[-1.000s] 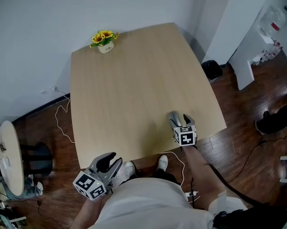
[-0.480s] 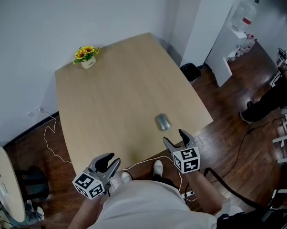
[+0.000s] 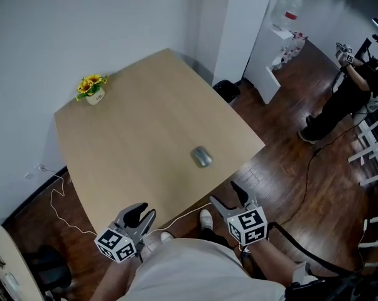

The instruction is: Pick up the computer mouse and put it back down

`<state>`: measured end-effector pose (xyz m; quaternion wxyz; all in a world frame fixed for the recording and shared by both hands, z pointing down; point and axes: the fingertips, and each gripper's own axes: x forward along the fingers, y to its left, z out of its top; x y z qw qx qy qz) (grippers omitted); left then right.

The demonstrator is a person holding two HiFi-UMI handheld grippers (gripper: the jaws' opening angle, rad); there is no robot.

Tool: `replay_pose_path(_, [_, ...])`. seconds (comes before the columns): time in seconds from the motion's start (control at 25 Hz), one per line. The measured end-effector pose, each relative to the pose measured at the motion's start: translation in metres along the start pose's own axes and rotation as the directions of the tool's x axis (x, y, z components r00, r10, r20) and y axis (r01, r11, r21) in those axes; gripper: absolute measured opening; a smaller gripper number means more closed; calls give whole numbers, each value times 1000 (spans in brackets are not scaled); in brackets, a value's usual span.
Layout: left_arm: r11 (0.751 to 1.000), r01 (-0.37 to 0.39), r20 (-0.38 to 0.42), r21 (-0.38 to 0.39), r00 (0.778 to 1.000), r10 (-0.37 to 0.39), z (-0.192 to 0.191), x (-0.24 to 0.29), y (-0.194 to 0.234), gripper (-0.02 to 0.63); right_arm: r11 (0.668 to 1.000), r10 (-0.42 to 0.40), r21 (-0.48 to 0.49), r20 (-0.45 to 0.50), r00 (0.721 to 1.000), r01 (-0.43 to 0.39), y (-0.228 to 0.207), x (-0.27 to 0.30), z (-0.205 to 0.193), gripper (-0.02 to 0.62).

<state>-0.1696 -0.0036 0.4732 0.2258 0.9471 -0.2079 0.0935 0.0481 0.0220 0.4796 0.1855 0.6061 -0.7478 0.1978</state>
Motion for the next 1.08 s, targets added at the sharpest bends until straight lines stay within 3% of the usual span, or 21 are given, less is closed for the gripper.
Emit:
replay_pose_path(0.32, [999,46,-10,11,999,-46,-5,-5,-4,110,1000,-21,9,4,1000,21,18,-15,-7,316])
replay_pose_path(1.08, [1000,25,-1,4,1000,-25,-3,-6,-11,110,1000,25,-10,-21,999,-25,19,-11,-8,311])
